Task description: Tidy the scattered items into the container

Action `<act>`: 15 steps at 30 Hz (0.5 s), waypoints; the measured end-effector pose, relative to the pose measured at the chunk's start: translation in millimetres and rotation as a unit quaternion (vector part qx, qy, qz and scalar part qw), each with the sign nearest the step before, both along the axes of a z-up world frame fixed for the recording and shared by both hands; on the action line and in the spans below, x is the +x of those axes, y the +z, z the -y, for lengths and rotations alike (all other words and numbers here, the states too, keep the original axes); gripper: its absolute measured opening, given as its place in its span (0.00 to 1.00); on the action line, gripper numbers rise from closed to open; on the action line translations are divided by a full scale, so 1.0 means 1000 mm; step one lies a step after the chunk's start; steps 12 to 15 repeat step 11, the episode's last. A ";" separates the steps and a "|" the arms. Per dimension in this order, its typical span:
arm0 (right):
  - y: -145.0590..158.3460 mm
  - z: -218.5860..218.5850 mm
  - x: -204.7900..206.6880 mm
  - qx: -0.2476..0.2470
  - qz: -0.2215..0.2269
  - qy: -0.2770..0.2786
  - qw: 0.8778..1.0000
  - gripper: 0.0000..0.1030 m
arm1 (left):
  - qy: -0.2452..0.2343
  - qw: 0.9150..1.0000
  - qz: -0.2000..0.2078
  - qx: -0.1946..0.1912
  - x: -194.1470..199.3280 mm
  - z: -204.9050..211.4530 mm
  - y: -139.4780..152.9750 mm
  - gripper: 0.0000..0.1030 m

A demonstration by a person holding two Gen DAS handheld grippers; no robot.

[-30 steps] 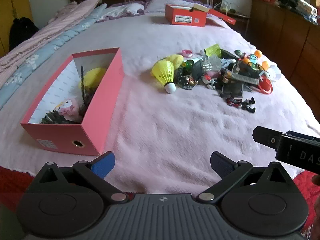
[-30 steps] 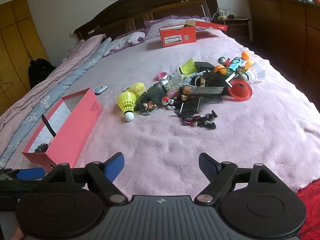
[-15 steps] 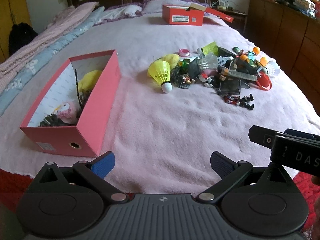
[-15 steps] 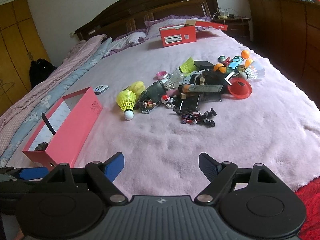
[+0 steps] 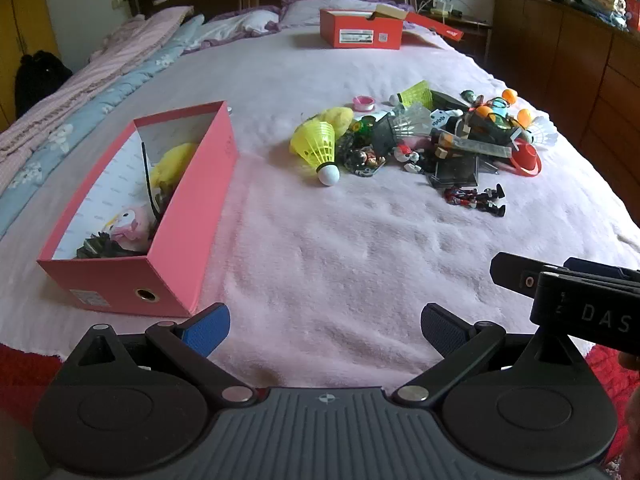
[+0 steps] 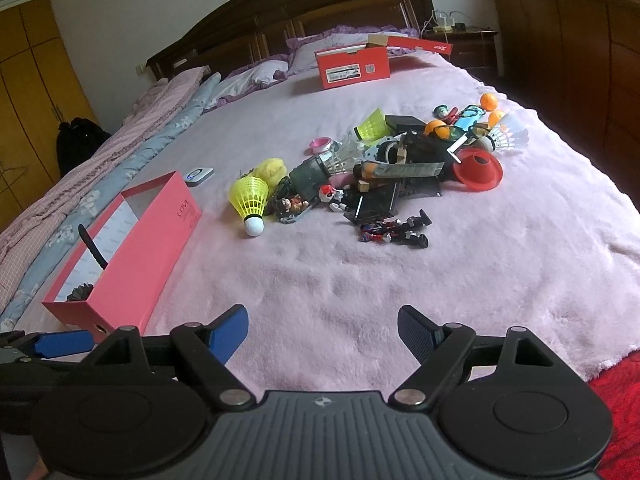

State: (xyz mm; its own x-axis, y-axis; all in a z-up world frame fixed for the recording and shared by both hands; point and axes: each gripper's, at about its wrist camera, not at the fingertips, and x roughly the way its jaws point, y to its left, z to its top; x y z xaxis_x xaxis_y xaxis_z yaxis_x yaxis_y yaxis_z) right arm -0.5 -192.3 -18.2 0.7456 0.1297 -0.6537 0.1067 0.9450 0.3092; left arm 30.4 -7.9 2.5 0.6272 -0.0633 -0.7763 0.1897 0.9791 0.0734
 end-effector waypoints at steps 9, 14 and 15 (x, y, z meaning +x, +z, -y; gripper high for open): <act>-0.001 0.001 0.000 0.002 -0.001 -0.001 1.000 0.81 | -0.001 1.000 -0.001 -0.001 0.001 0.001 -0.002 1.00; -0.001 0.001 0.000 0.002 -0.001 -0.001 1.000 0.81 | -0.001 1.000 -0.001 -0.001 0.001 0.001 -0.002 1.00; -0.001 0.001 0.000 0.002 -0.001 -0.001 1.000 0.81 | -0.001 1.000 -0.001 -0.001 0.001 0.001 -0.002 1.00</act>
